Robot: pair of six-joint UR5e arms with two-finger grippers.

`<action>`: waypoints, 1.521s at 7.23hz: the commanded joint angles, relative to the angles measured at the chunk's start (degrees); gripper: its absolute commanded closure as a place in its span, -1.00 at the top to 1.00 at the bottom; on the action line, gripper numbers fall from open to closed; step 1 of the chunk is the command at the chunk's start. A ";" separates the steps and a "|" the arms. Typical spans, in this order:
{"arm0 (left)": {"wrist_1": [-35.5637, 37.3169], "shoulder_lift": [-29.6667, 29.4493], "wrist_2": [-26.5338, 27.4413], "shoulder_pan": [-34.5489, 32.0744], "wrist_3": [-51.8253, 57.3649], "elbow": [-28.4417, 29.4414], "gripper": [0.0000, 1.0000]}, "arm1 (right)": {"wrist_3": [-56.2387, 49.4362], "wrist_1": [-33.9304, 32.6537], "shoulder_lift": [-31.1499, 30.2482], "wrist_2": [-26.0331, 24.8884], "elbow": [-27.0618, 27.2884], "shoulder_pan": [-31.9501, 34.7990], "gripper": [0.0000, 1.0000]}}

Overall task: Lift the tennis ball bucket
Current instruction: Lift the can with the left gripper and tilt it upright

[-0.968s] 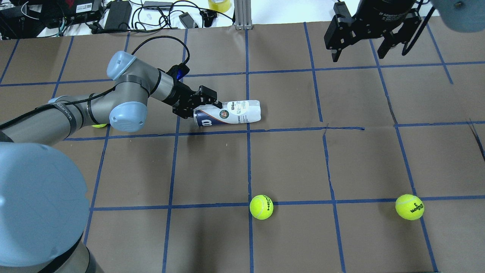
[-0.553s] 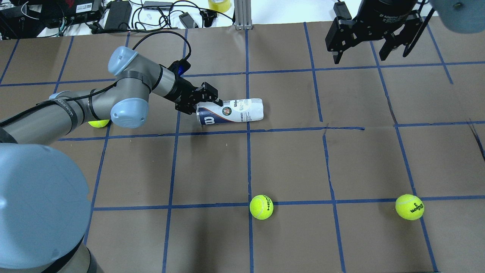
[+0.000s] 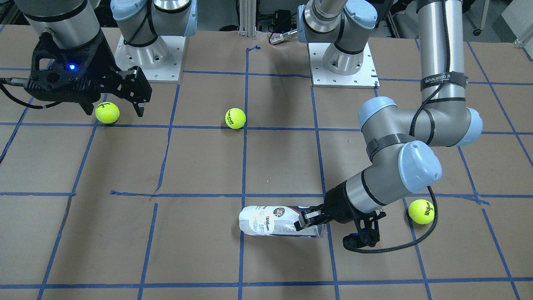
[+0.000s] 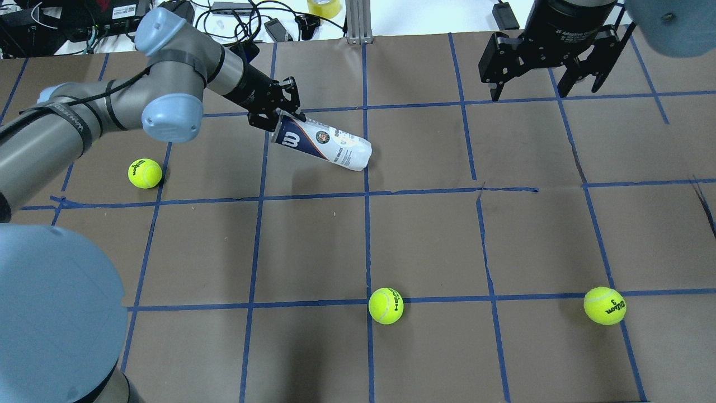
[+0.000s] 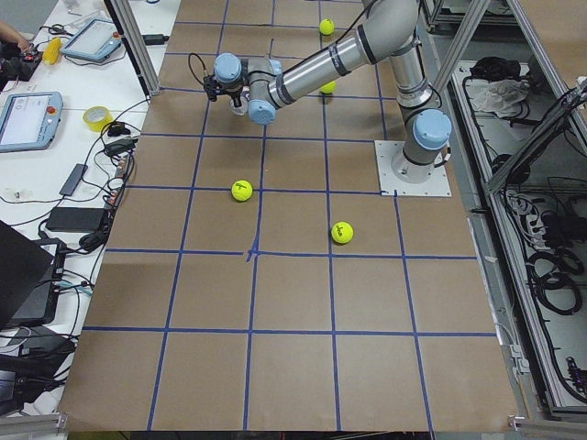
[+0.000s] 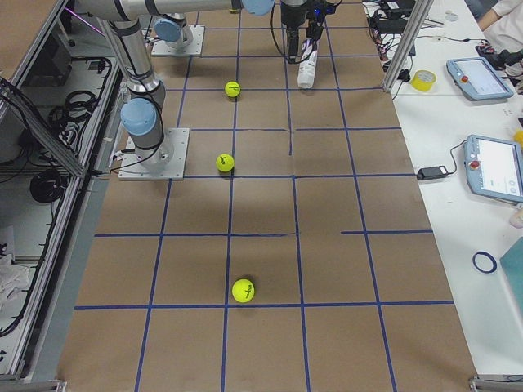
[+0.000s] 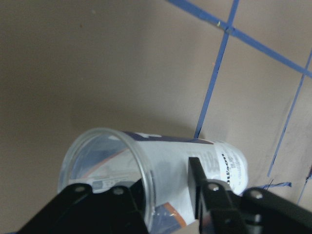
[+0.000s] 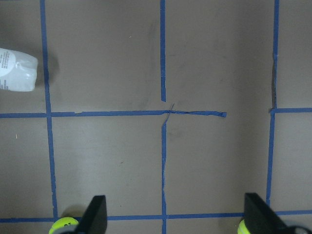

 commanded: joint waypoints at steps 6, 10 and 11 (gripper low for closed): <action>3.66 1.74 33.05 -11.15 19.67 9.59 -1.00 | 0.05 -0.52 0.00 -0.08 0.03 -0.12 1.00; 6.85 1.74 32.70 -14.85 19.36 4.83 -1.00 | -0.04 -0.44 0.00 -0.08 0.03 -0.12 1.00; 6.85 1.48 32.53 -14.94 19.27 4.82 -0.53 | 0.05 -0.52 0.00 0.00 0.03 -0.12 1.00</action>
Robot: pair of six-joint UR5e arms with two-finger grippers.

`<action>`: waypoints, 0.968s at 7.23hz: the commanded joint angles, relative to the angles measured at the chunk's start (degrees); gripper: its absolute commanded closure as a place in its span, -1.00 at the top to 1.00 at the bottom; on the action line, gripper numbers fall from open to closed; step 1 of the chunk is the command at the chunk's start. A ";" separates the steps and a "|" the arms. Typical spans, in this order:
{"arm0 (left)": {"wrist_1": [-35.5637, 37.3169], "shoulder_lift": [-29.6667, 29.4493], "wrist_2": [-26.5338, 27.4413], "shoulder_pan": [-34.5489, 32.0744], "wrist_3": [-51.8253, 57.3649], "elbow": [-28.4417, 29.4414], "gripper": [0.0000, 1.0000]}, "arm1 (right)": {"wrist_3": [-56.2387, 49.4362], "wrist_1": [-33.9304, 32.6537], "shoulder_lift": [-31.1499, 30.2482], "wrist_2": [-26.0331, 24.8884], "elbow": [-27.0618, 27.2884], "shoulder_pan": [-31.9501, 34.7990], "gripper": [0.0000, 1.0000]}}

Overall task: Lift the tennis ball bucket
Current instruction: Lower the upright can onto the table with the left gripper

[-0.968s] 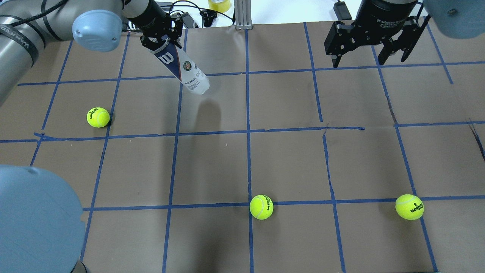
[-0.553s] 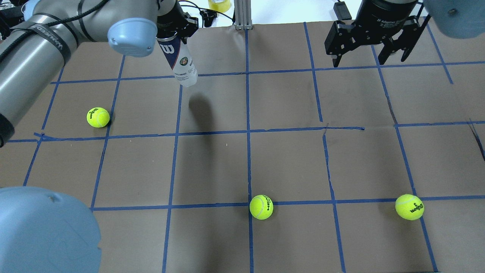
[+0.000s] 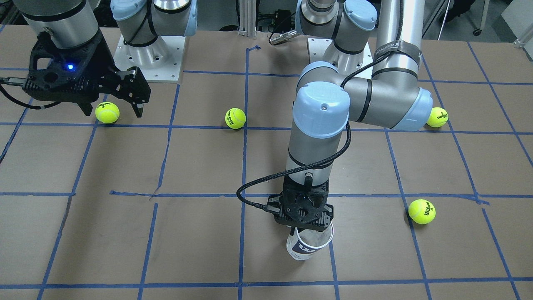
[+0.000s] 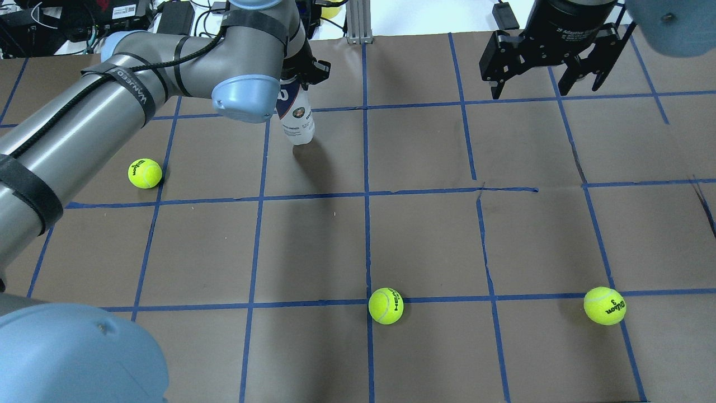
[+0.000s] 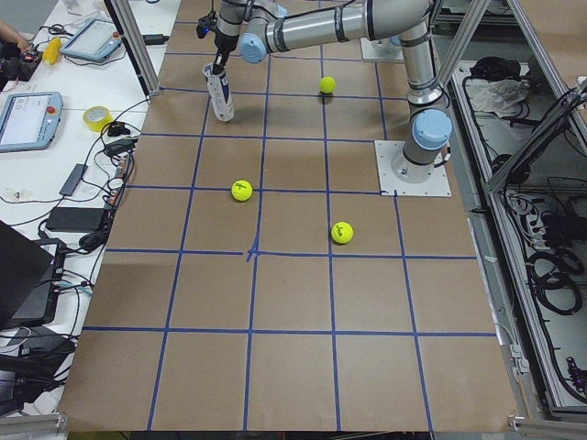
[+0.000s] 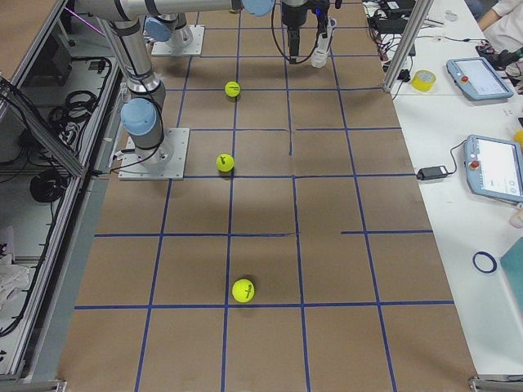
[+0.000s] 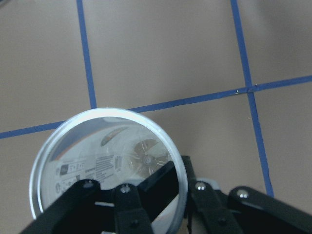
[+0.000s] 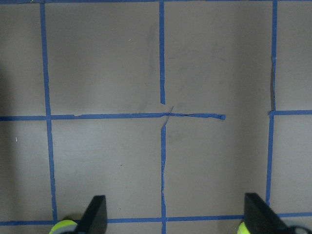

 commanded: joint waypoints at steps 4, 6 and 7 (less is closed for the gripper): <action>-6.05 2.13 -2.49 -0.35 -0.77 0.22 1.00 | -0.11 -0.14 0.00 -0.14 0.00 -0.09 1.00; -7.72 2.30 -2.58 -0.26 -0.77 0.30 1.00 | -0.11 -0.05 0.00 -0.14 0.00 0.00 1.00; -8.94 3.09 -2.76 -0.26 -0.86 1.52 1.00 | -0.11 -0.05 0.00 -0.14 0.00 0.09 1.00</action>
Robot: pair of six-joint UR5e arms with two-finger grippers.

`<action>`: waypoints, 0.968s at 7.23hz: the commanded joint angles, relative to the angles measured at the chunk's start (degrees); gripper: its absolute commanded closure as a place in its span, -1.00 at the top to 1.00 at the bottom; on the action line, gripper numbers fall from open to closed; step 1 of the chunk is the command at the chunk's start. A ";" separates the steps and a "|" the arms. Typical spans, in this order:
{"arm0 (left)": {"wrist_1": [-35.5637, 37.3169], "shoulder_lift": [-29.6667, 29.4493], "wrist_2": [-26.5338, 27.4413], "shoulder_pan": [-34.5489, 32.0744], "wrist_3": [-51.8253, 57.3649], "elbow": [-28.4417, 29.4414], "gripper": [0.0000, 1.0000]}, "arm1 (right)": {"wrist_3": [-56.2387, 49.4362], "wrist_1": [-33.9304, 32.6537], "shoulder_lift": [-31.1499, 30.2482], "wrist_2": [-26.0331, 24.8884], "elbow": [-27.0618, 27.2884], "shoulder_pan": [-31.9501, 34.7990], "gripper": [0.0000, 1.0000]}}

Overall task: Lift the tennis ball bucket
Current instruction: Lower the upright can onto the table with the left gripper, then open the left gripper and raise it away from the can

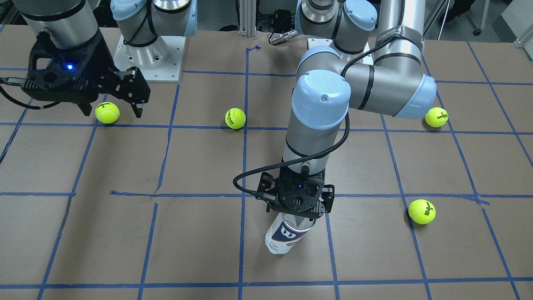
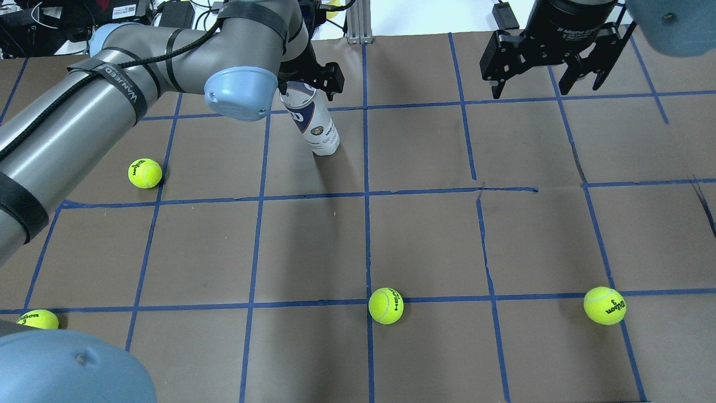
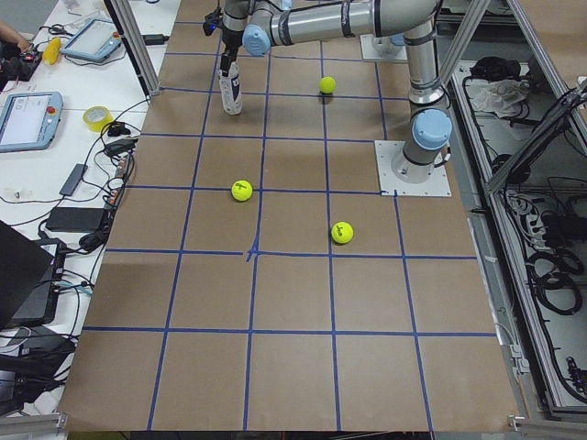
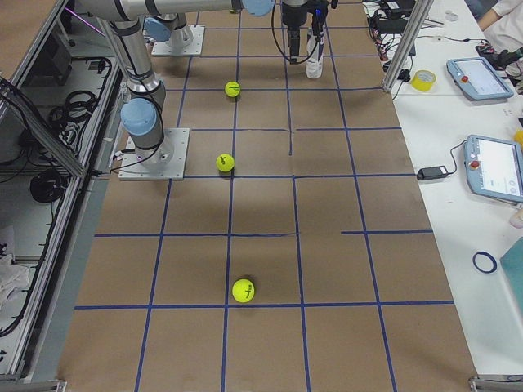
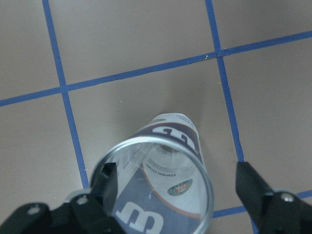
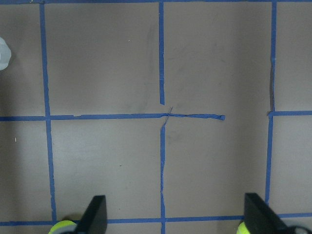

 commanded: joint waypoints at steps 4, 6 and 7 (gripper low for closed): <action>-28.83 6.50 0.18 4.82 -0.07 14.43 1.00 | 0.00 0.03 0.00 -0.02 0.00 -0.01 1.00; -31.84 10.54 0.53 9.48 0.11 12.76 1.00 | 0.00 0.12 0.00 0.07 0.00 -0.01 1.00; -34.81 12.99 0.36 9.50 0.11 10.75 1.00 | 0.00 0.12 0.00 -0.02 0.00 -0.01 1.00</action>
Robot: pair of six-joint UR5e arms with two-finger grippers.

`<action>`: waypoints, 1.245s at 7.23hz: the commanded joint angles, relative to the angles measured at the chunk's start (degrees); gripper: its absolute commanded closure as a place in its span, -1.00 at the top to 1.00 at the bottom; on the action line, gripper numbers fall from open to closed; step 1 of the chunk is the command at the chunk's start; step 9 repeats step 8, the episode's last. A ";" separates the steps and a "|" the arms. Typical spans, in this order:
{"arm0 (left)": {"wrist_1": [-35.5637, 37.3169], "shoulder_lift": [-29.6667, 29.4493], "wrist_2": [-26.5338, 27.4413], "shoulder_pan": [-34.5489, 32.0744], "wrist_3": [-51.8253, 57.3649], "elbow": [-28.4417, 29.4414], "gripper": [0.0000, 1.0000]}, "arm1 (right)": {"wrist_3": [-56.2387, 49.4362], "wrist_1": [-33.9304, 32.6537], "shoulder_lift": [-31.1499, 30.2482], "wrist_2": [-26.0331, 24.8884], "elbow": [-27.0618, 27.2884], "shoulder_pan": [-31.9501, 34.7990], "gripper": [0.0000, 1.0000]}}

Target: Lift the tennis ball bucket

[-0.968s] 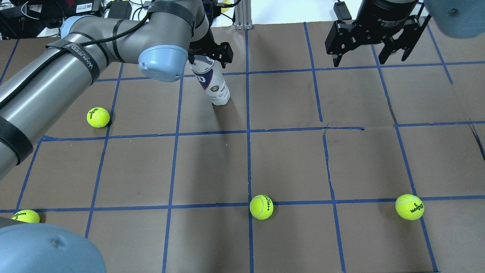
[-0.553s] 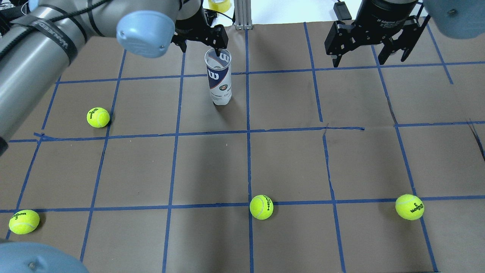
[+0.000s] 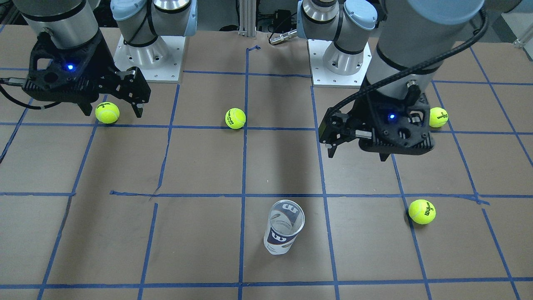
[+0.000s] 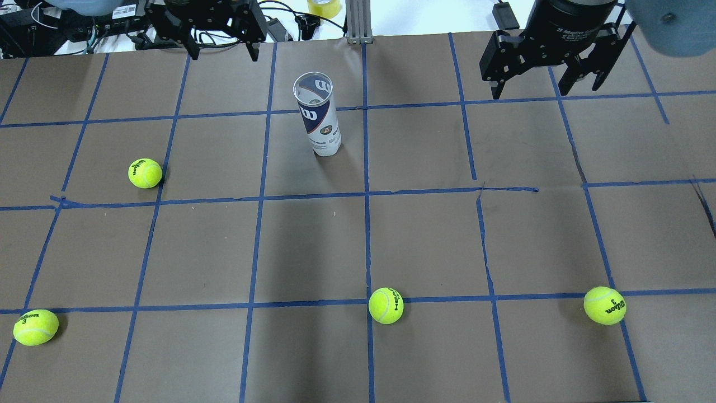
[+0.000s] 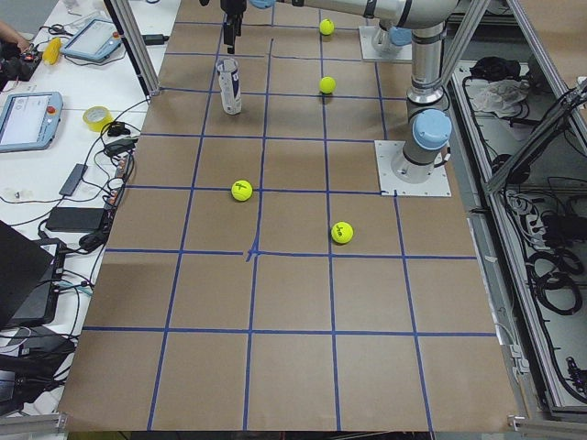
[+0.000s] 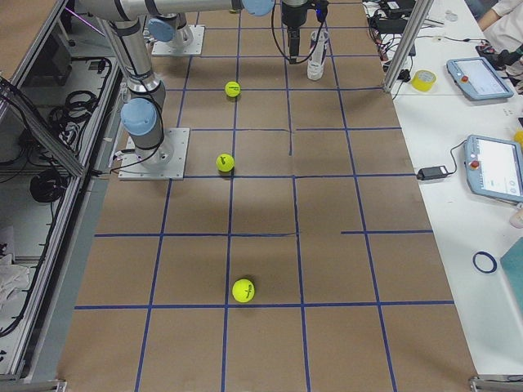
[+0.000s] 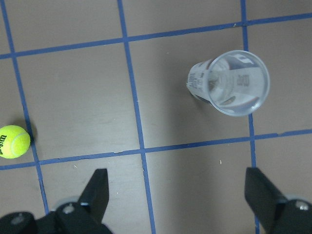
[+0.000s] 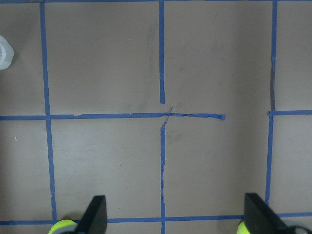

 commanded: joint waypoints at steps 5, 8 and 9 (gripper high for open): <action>3.19 12.66 0.64 7.53 1.34 -16.11 1.00 | -0.26 0.01 0.00 -0.76 0.00 -0.01 1.00; 3.72 14.87 0.12 7.62 1.61 -18.84 1.00 | -0.18 0.01 0.00 -0.76 0.00 -0.01 1.00; 3.72 14.87 0.12 7.62 1.61 -18.84 1.00 | -0.18 0.01 0.00 -0.76 0.00 -0.01 1.00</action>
